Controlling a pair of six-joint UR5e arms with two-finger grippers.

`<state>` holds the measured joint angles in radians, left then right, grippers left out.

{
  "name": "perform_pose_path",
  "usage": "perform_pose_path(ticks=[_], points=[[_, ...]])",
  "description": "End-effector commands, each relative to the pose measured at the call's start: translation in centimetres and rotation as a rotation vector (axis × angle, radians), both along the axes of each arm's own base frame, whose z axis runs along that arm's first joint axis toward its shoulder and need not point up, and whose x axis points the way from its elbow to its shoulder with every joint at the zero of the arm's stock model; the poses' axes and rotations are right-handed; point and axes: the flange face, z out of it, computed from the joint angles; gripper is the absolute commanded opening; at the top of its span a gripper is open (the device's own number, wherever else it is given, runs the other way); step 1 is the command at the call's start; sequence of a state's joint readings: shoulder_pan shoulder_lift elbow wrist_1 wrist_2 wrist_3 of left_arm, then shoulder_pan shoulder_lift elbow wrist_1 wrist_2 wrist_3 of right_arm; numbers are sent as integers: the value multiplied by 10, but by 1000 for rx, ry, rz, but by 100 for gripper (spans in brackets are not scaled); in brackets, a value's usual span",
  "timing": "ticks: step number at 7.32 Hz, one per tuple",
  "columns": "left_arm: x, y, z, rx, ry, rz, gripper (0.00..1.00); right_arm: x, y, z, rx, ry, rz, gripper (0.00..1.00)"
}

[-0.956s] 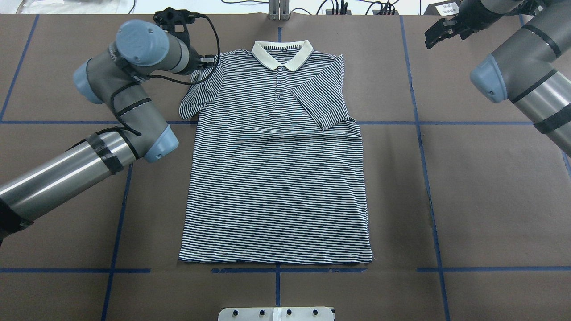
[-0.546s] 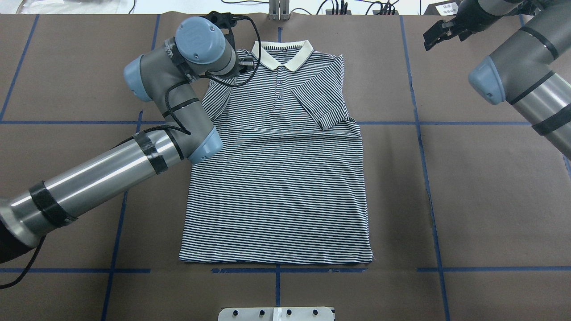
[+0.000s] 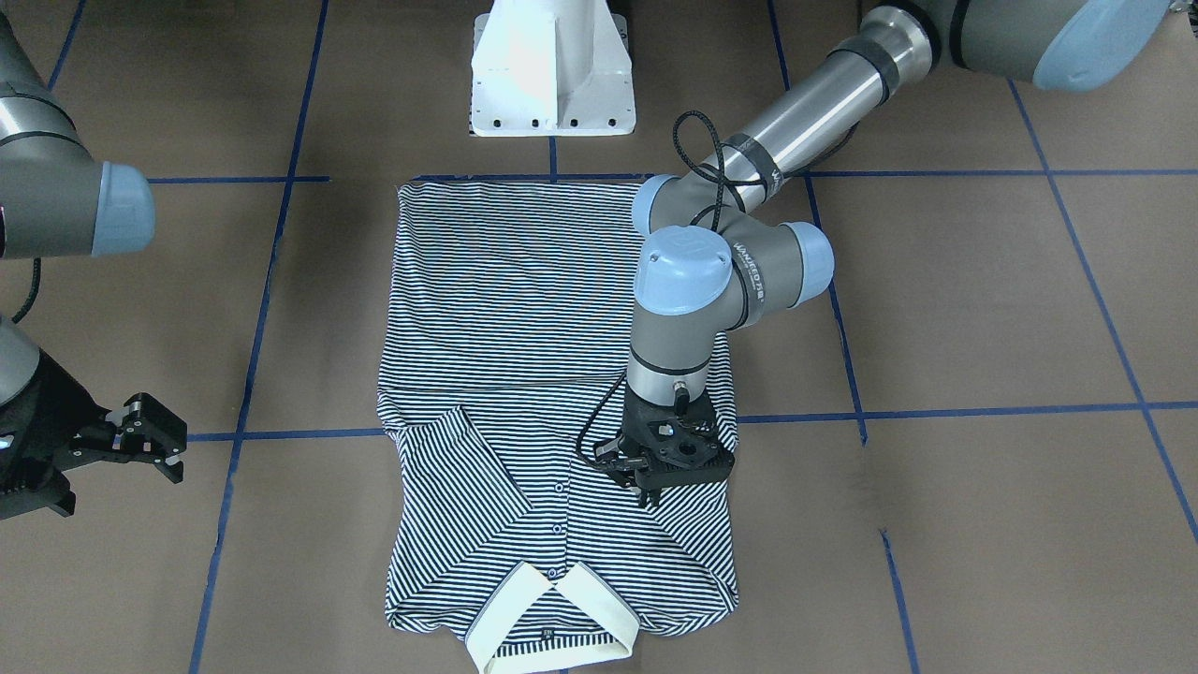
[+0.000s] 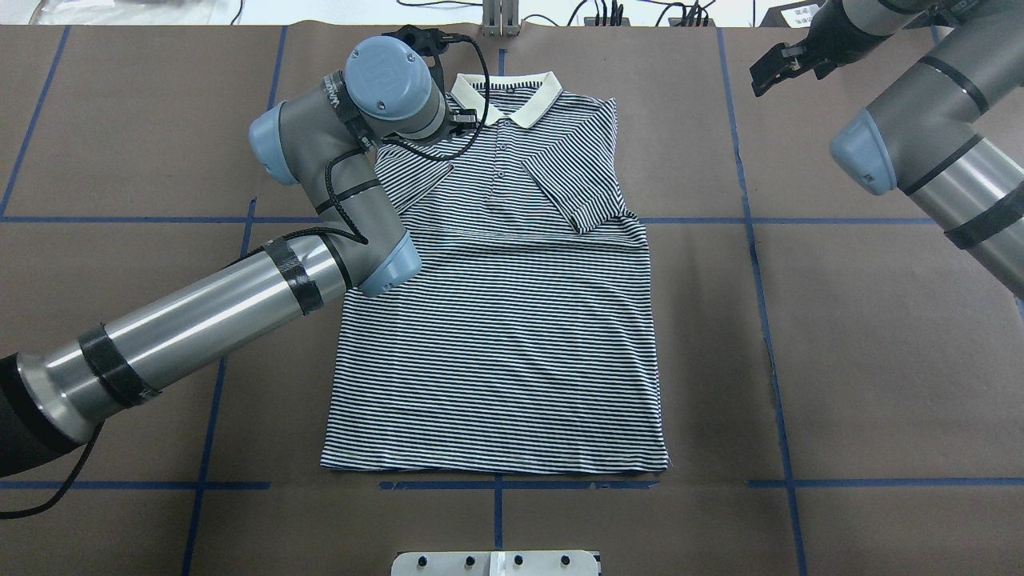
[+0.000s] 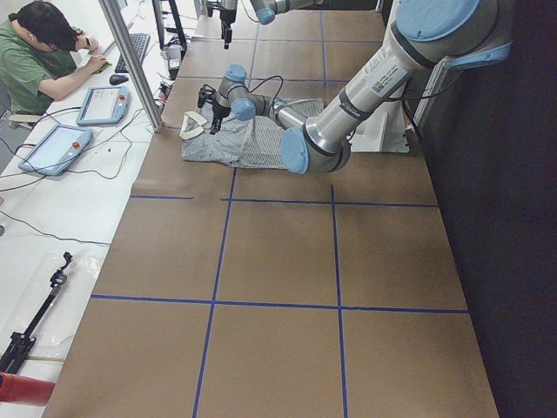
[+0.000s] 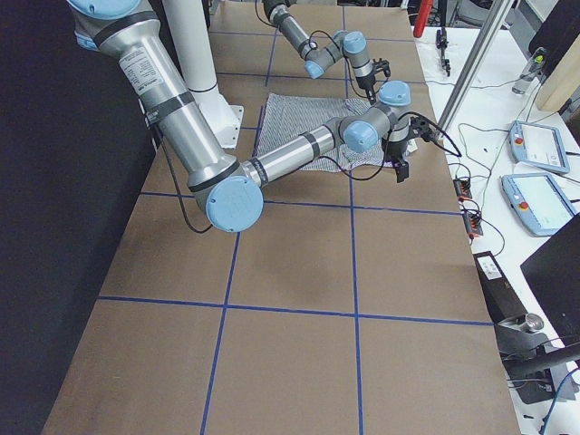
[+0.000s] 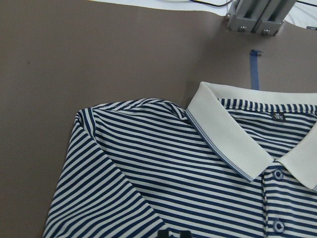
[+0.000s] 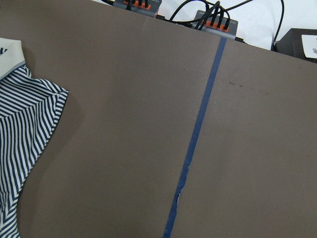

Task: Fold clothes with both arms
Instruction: 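Release the sleeve and move both grippers to the shirt hem corners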

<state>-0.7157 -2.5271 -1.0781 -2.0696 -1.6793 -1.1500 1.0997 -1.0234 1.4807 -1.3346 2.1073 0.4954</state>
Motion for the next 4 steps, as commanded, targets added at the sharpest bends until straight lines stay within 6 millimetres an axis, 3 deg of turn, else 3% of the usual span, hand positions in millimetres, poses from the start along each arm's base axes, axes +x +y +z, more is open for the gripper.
perform_pose_path(ticks=[1, 2, 3, 4], points=[[-22, 27, -18, 66, 45, 89, 100, -35, 25, -23, -75, -63, 48, 100], [-46, 46, -11, 97, 37, 108, 100, -58, 48, -43, -138, -116, 95, 100], [-70, 67, -24, 85, 6, 117, 100, -80, 89, -71, -144, -167, 104, 100], [-98, 96, -33, 90, 16, 125, 100, -98, 138, -85, -183, -207, 148, 100]])
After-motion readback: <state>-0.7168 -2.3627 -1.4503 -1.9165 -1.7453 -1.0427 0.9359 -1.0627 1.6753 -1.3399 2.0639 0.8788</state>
